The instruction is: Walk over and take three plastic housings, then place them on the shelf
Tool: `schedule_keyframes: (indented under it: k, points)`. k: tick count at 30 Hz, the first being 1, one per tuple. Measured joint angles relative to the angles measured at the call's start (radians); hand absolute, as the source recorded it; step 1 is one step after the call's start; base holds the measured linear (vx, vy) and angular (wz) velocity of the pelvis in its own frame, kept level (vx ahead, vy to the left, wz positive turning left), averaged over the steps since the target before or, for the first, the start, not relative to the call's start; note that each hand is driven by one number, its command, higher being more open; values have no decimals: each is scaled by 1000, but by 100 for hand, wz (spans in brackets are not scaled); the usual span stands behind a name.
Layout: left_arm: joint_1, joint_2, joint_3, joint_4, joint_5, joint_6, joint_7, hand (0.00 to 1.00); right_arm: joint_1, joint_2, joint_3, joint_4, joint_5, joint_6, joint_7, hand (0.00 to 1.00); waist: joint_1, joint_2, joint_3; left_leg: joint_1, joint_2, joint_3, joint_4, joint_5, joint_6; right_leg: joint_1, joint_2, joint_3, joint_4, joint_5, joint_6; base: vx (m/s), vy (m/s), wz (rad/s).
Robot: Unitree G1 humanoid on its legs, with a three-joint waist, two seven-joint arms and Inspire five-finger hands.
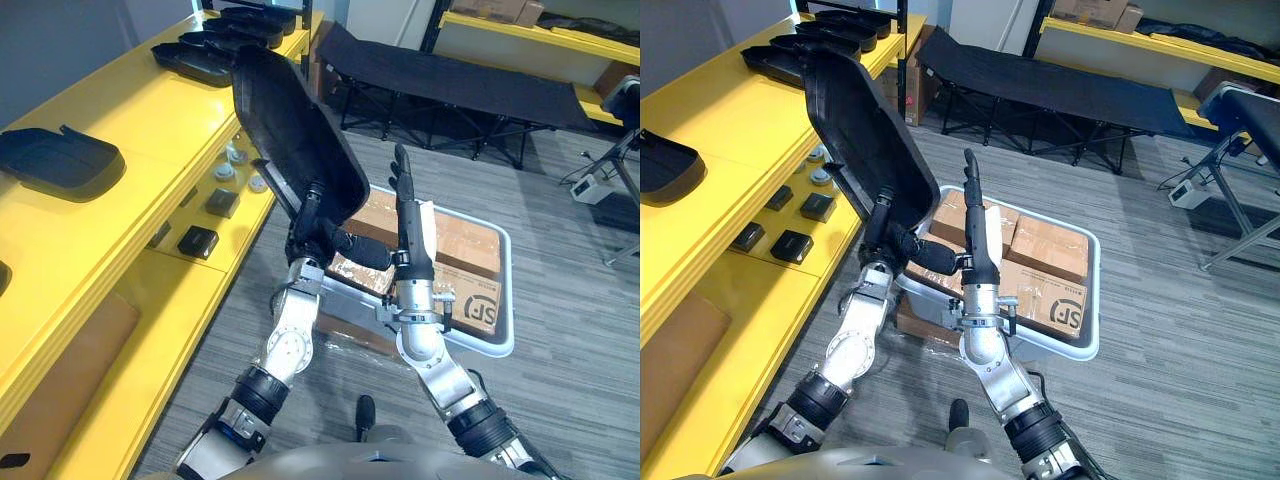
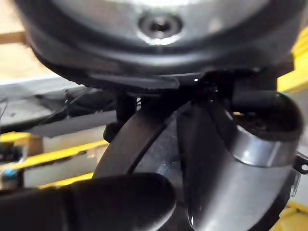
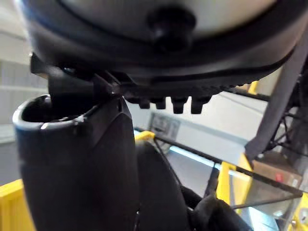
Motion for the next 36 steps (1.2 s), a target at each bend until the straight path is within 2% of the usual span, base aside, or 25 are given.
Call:
schedule_keyframes:
  k: [3, 4, 5, 6, 11, 13, 16, 20, 22, 25, 27, 29, 33, 36]
  points:
    - [33, -15, 27, -32, 290, 2, 154, 0, 23, 25, -2, -1, 3, 18, 0, 100, -1, 3, -2, 0, 0, 1, 5, -5, 0, 0, 0, 0, 3, -1, -2, 0, 0, 0]
    - [34, -15, 29, -33, 305, 3, 161, 0, 24, 27, -3, -1, 3, 19, 0, 100, -1, 3, -2, 0, 0, 1, 5, -5, 0, 0, 0, 0, 3, -1, -2, 0, 0, 0]
    - [40, -20, 56, -36, 444, 6, 234, 0, 28, 38, -6, -1, 16, 33, 0, 100, -3, 5, -4, 0, 0, 1, 5, -5, 0, 0, 0, 0, 3, -1, -2, 0, 0, 0]
    - [41, -27, 88, -39, 513, 5, 270, 0, 36, 39, -17, -1, 25, 41, 0, 100, -1, 9, -6, 0, 0, 1, 5, -5, 0, 0, 0, 0, 3, -1, -2, 0, 0, 0]
    - [48, -33, 264, -103, 792, -2, 463, 0, 118, 34, -127, 11, 31, 104, -13, 100, -1, 25, -15, 0, 1, 1, 4, -6, 0, 0, 1, -1, 2, -3, -5, 0, 0, 0]
    - [71, -31, 311, -133, 914, -5, 543, 0, 145, 24, -151, 11, 52, 104, -28, 100, -1, 33, -19, 0, 1, 2, 4, -8, 0, 0, 1, 0, 0, -3, -5, 0, 0, 0]
    - [76, -31, 334, -133, 1000, -4, 600, 0, 148, 24, -153, 8, 74, 92, -24, 100, 0, 39, -23, 0, 1, 2, 5, -8, 0, 0, 1, 0, -1, -3, -5, 0, 0, 0]
    - [103, -24, 343, -133, 1060, -4, 612, 0, 173, 26, -155, -26, 206, 24, 58, 100, -1, 51, -32, 0, 2, 5, 4, -9, -1, 0, 2, 2, -3, -3, -5, 0, 0, 0]
    - [121, -23, 354, -134, 1062, -4, 611, 0, 187, 26, -155, -40, 321, -19, 159, 100, -5, 54, -34, 1, 2, 8, 4, -9, -1, -1, 3, 5, -3, -2, -4, 0, 0, -4]
    - [143, -18, 362, -134, 1062, -5, 591, 0, 191, 26, -162, -42, 483, -33, 294, 100, -4, 56, -35, 1, 4, 9, 4, -9, -2, -1, 5, 7, -4, -2, -3, 0, 0, -1]
    - [174, -10, 363, -134, 1060, -17, 544, 0, 202, 26, -166, -42, 611, -41, 421, 100, -1, 60, -38, 1, 6, 9, 4, -9, -2, -2, 7, 7, -4, -2, -4, 0, 0, 0]
    - [193, -9, 363, -138, 1058, -28, 492, 0, 207, 25, -167, -42, 678, -46, 505, 100, 4, 61, -38, 0, 8, 8, 4, -10, -3, -2, 8, 7, -4, -2, -4, 0, 0, 0]
    - [213, 1, 347, -173, 1014, -29, 348, 0, 207, 22, -166, -83, 791, -46, 635, 100, 17, 62, -39, -2, 8, 7, 4, -10, -3, -3, 9, 6, -5, -2, -4, 0, 0, 0]
    - [253, 17, 310, -219, 959, -48, 229, 0, 204, 19, -177, -135, 833, -49, 688, 100, 23, 62, -39, -3, 9, 5, 5, -11, -3, -2, 9, 4, -5, -2, -4, 0, 0, 0]
